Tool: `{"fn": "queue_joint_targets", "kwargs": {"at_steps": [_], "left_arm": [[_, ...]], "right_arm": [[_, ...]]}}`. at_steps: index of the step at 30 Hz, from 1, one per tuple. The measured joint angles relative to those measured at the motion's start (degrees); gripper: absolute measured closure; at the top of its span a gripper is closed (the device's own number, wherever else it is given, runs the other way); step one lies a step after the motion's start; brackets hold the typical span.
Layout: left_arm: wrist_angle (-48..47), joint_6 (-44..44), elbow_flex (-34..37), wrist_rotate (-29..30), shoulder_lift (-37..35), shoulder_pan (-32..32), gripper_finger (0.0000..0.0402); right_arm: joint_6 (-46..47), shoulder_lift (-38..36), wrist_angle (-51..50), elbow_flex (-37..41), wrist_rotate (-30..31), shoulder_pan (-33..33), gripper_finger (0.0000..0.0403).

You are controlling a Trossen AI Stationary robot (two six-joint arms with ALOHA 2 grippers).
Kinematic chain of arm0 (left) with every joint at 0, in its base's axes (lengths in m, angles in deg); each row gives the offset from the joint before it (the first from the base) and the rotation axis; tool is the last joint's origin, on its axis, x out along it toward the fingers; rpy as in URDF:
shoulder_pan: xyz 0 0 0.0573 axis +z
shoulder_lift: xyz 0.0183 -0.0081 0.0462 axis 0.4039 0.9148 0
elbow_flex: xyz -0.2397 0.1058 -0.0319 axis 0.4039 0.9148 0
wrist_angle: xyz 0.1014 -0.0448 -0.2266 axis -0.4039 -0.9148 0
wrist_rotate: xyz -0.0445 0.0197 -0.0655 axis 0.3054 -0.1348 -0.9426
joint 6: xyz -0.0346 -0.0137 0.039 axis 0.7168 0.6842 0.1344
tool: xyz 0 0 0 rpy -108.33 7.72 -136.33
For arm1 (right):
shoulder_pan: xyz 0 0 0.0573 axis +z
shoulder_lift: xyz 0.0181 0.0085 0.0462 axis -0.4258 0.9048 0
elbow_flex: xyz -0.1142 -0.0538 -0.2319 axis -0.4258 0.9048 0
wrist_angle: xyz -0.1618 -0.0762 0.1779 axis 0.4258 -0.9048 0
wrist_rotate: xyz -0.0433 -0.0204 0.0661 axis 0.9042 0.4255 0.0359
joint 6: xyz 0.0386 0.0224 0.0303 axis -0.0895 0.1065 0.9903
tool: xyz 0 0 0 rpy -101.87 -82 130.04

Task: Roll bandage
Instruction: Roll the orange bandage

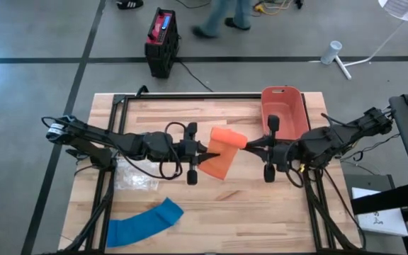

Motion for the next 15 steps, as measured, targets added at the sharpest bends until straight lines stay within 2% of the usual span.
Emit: {"fn": "queue_joint_targets", "kwargs": {"at_steps": [6,15], "left_arm": [[0.12,0.71,-0.11,-2.1,-0.09,-0.57,0.0401],[-0.04,0.78,-0.13,-2.62,-0.13,-0.57,0.0401]], "right_arm": [[-0.94,0.0,-2.67,0.17,3.7,0.0,0.0398],[0.21,0.2,-2.65,0.53,3.77,0.0,0.0398]]}}
